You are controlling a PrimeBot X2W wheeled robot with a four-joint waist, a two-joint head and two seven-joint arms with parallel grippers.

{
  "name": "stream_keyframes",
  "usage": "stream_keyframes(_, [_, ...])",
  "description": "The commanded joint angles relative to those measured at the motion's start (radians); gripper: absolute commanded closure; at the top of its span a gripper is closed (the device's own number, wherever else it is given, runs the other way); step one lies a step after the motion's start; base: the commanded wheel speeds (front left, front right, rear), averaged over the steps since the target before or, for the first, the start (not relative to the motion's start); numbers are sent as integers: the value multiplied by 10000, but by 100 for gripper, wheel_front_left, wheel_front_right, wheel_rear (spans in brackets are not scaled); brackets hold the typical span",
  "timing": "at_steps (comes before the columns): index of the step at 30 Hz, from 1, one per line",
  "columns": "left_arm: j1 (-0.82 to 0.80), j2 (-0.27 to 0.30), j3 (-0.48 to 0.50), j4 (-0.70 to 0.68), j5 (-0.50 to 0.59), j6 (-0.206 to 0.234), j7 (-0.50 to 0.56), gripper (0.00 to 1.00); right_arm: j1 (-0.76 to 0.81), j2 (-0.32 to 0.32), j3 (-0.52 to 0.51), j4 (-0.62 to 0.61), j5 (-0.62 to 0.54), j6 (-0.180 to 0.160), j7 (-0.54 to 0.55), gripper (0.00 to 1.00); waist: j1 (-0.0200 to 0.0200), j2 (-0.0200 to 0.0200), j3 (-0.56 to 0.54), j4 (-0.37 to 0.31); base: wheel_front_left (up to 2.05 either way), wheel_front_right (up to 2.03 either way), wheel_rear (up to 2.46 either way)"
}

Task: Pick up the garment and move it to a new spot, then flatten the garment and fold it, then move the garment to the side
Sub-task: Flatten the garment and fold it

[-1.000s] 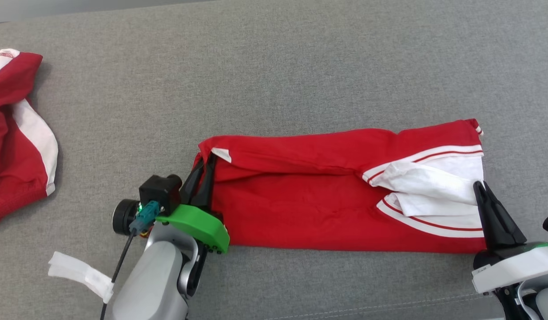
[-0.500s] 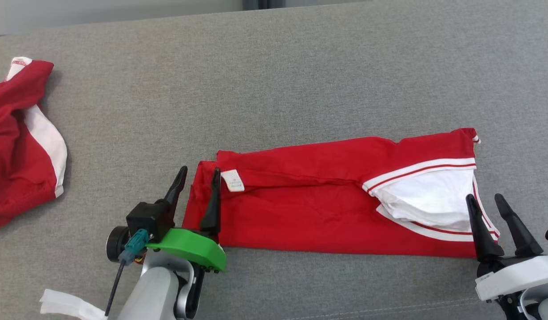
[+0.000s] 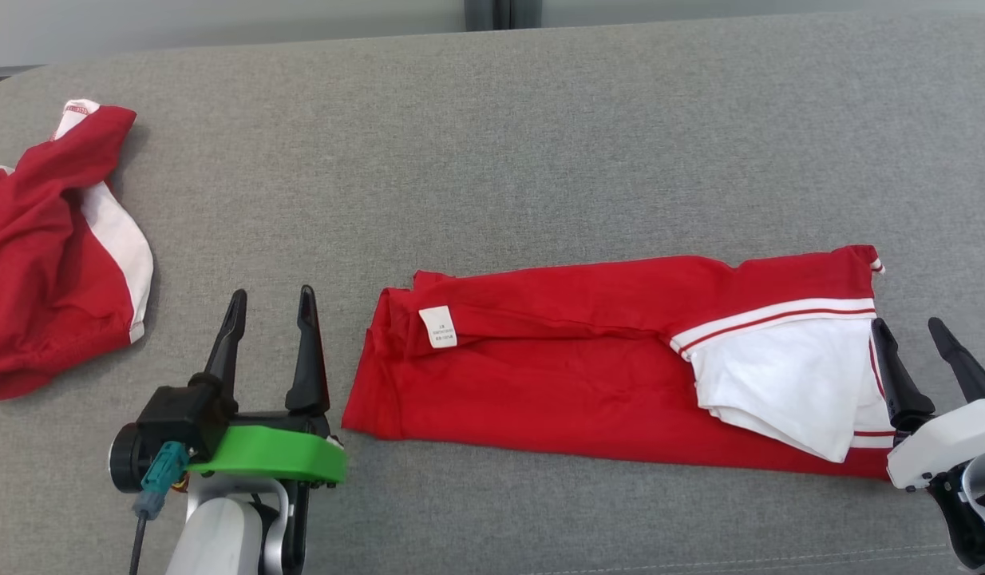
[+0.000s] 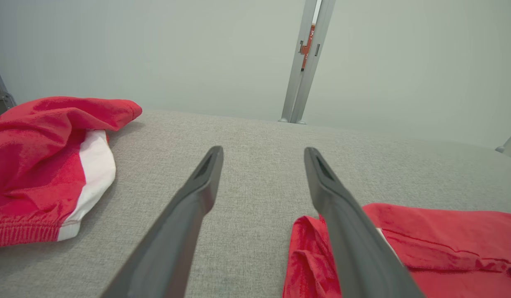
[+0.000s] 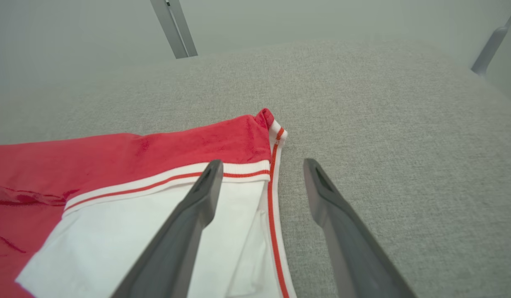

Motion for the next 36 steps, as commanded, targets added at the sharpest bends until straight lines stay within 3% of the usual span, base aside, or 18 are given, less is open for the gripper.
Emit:
stream_keyframes(1, [198, 25, 113, -104, 131, 21, -1, 0, -188, -31, 53, 264, -116, -15, 97, 0, 0, -1, 75, 85, 0, 0, 0])
stream_keyframes(13, [407, 22, 454, -402, 351, 8, -1, 0, -830, -25, 917, 2391, 316, -15, 262, 0, 0, -1, 219, 389, 0, 0, 0])
stream_keyframes(14, [416, 22, 481, -421, 369, 20, -1, 0, -863, 18, 1048, 2523, 457, -15, 346, 5, 0, -1, 217, 386, 0, 0, 0])
stream_keyframes(15, [433, 22, 505, -435, 378, 27, -1, 0, -887, 58, 1141, 2609, 581, -15, 390, 51, 0, -1, 213, 377, 0, 0, 0])
stream_keyframes(16, [457, 22, 527, -447, 385, 37, -1, 0, -926, 77, 1275, 2692, 692, -15, 454, 71, 0, -1, 212, 369, 0, 0, 0])
stream_keyframes(17, [473, 22, 529, -462, 394, 46, -1, 0, -971, 87, 1378, 2735, 798, -13, 468, 100, 0, -1, 211, 366, 0, 0, 0])
stream_keyframes(22, [506, 22, 503, -500, 427, 99, -1, 0, -1239, -215, 1538, 2974, 1248, -21, 202, 100, 0, -1, 142, 305, 0, 0, 0])
stream_keyframes(30, [723, 22, 707, -431, 532, -18, -1, 0, -1250, -1069, 872, 3646, 1774, -18, -261, 100, 0, -1, -276, 94, 0, 0, 0])
stream_keyframes(36, [950, 22, 878, -438, 492, -38, -1, 0, -1163, -1344, 927, 3494, 1849, -18, -210, 100, 0, -1, -563, -142, 0, 0, 0])
